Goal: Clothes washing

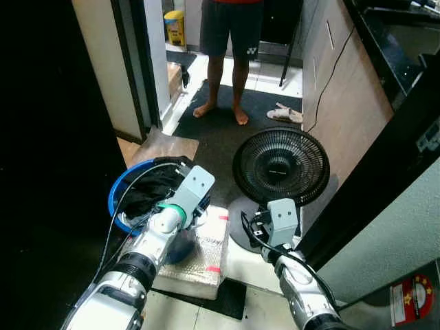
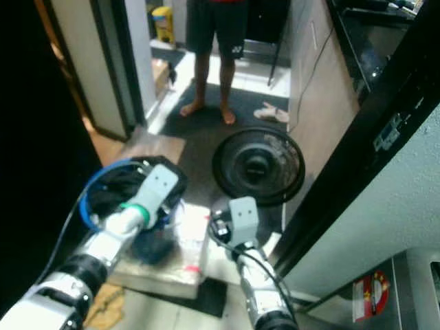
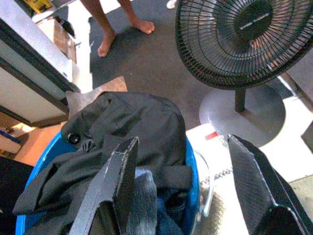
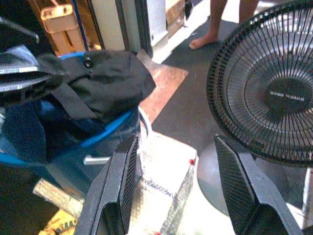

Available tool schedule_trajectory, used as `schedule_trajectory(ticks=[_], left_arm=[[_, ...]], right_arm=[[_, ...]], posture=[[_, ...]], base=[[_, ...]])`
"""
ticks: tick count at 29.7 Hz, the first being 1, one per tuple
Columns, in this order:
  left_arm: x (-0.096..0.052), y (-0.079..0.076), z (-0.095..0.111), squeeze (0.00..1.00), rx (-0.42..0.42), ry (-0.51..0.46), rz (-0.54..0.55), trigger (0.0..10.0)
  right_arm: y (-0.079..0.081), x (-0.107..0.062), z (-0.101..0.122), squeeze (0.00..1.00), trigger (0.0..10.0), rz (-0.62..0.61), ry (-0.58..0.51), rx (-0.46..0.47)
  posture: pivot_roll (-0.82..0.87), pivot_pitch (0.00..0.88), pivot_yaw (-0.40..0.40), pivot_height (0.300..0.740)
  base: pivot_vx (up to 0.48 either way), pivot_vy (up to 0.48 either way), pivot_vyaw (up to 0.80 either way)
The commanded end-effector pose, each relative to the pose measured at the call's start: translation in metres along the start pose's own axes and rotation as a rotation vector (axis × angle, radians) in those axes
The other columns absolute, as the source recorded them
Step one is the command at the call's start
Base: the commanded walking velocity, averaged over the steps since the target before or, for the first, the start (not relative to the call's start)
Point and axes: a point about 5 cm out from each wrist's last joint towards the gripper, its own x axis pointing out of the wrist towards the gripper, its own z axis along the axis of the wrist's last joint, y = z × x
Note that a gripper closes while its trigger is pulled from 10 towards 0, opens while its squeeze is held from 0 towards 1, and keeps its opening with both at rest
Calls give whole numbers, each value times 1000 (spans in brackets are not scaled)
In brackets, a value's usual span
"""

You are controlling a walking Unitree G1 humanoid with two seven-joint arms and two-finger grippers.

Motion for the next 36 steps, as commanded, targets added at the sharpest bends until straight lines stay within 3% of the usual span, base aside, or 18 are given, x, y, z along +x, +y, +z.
schedule_trajectory(ticks=[1,7,11,17,35,36], left_arm=[[-1,-3,-11,0,2,47,5,10000],[-2,10,-17,0,-15,82,68,10000],[-3,34,-13,0,-31,86,160,10000],[-8,51,-21,0,-8,118,190,10000],[-19,29,-55,0,36,198,94,10000],[-19,28,-56,0,34,198,93,7922]], right_arm=[[3,-2,-7,0,10000,5,25,-4],[6,-2,-8,0,10000,19,29,-4],[7,-1,-8,0,10000,23,30,-5],[8,0,-8,0,10000,28,32,-5],[8,0,-9,0,10000,29,30,-4],[8,0,-9,0,10000,28,29,-3]], posture=[[0,193,11,740],[1,195,7,740],[4,197,3,740],[4,197,3,740],[8,213,-6,740],[8,212,-5,740]], base=[[0,0,0],[0,0,0],[0,0,0],[0,0,0],[0,0,0],[0,0,0]])
